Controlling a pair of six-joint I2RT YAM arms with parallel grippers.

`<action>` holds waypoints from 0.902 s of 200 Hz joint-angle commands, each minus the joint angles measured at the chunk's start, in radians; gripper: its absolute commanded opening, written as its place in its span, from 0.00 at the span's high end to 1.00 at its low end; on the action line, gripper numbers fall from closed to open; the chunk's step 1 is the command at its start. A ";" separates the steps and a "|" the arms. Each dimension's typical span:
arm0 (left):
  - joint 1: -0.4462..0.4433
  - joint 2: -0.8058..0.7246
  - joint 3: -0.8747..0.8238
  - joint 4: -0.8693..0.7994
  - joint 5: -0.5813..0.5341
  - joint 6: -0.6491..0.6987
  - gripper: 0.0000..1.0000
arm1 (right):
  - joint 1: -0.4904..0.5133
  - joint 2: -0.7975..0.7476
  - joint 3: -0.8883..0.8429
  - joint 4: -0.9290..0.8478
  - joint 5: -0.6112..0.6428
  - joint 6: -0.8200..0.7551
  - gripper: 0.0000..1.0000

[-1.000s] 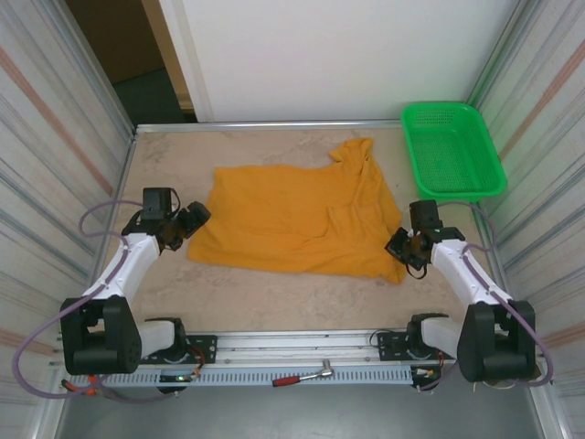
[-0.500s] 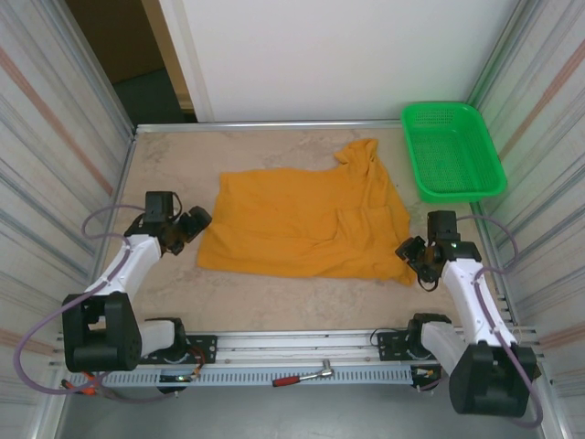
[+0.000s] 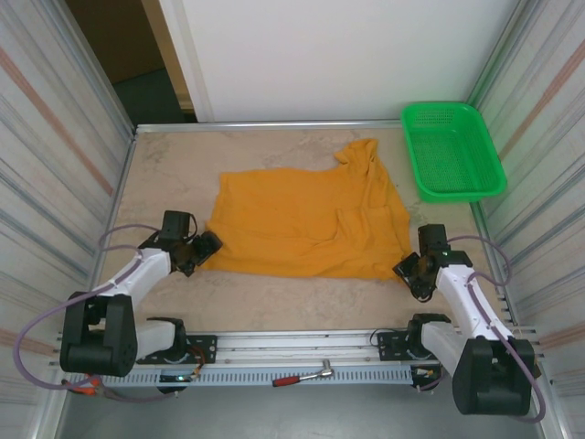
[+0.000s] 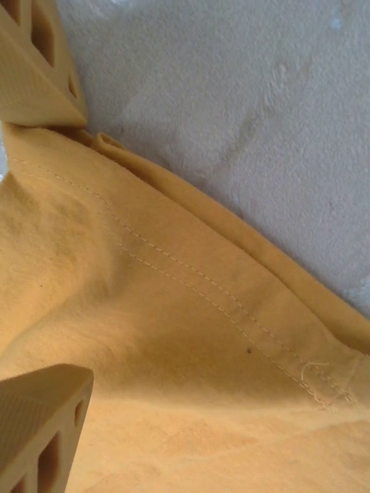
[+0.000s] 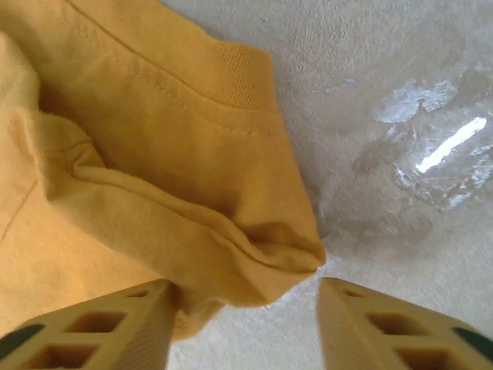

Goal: Fold the inside-out t-shirt

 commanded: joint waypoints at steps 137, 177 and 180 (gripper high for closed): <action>-0.011 -0.347 -0.144 -0.232 -0.110 -0.172 1.00 | -0.083 -0.365 -0.033 -0.224 0.066 0.314 1.00; -0.010 -0.564 -0.193 -0.379 -0.126 -0.245 0.72 | -0.083 -0.420 -0.018 -0.275 0.039 0.332 0.57; -0.010 -0.573 -0.188 -0.392 -0.131 -0.245 0.64 | -0.082 -0.419 -0.012 -0.277 0.036 0.329 0.51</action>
